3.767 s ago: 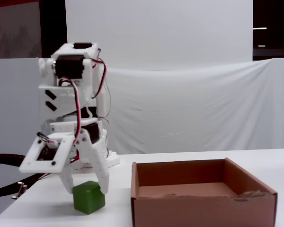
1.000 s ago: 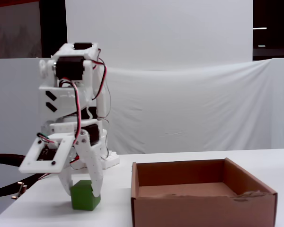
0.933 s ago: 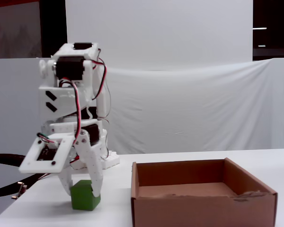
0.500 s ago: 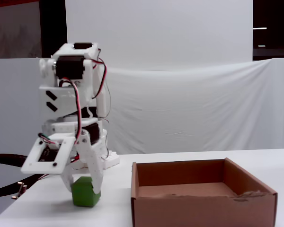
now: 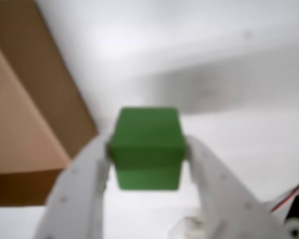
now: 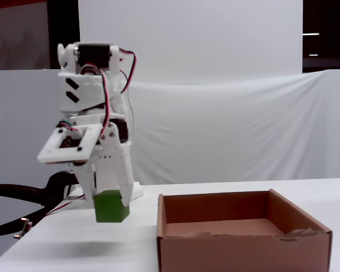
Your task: Grasp a green cube and put it in a box.
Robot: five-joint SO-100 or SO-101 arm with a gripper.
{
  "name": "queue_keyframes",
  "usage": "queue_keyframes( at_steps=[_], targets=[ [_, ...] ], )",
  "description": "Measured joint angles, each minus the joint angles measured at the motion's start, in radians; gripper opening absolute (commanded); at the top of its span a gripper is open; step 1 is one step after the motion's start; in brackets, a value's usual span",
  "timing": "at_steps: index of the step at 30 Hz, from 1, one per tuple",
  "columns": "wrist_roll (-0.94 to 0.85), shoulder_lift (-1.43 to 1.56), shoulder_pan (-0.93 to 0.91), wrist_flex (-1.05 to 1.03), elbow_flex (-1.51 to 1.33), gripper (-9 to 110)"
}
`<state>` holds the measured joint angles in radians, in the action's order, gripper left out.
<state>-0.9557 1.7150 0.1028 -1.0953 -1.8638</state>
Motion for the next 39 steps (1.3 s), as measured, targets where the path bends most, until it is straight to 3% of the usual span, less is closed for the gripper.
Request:
queue_keyframes(
  at_steps=[21,39],
  targets=[
    [0.118,0.017,0.310,-0.089,0.101,10],
    [0.149,-0.183,0.419,-0.086,0.195,10]
  ],
)
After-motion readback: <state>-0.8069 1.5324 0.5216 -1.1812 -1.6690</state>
